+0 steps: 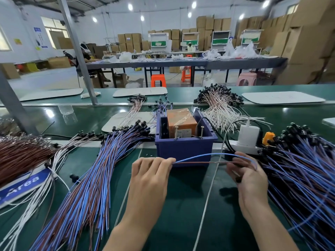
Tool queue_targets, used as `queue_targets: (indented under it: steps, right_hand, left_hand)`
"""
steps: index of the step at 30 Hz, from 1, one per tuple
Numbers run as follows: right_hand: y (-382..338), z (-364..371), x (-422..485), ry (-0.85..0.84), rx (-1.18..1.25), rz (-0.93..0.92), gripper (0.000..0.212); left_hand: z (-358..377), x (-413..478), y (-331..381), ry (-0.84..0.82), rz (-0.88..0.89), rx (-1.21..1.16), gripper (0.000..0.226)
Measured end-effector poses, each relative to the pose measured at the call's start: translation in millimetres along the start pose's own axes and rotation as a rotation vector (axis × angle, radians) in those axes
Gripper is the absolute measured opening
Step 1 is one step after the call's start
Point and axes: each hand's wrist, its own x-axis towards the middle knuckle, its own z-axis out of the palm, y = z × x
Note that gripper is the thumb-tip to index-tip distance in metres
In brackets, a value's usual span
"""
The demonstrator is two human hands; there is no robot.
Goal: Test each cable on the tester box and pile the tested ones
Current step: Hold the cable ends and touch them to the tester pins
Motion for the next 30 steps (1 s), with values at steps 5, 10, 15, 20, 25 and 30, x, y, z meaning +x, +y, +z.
queue_targets:
  steps: [5, 10, 15, 20, 25, 30]
  right_hand:
    - [16, 18, -25, -0.372, -0.099, 0.03, 0.063]
    - [18, 27, -48, -0.678, -0.119, 0.201, 0.049]
    - [16, 33, -51, -0.677, -0.183, 0.277, 0.044]
    - [20, 37, -52, -0.667, -0.079, 0.211, 0.035]
    - [21, 32, -50, -0.682, -0.181, 0.145, 0.027]
    - [23, 28, -46, -0.63, -0.275, 0.046, 0.026]
  left_hand:
    - [3, -2, 2, 0.031, -0.068, -0.027, 0.019]
    - [0, -2, 12, 0.08, 0.015, -0.266, 0.017]
    - [-2, -3, 26, 0.015, 0.033, -0.532, 0.025]
    - [0, -5, 32, -0.086, -0.058, -0.658, 0.015]
    - [4, -5, 27, -0.213, -0.11, -0.678, 0.007]
    - [16, -13, 29, -0.338, -0.242, -0.711, 0.009]
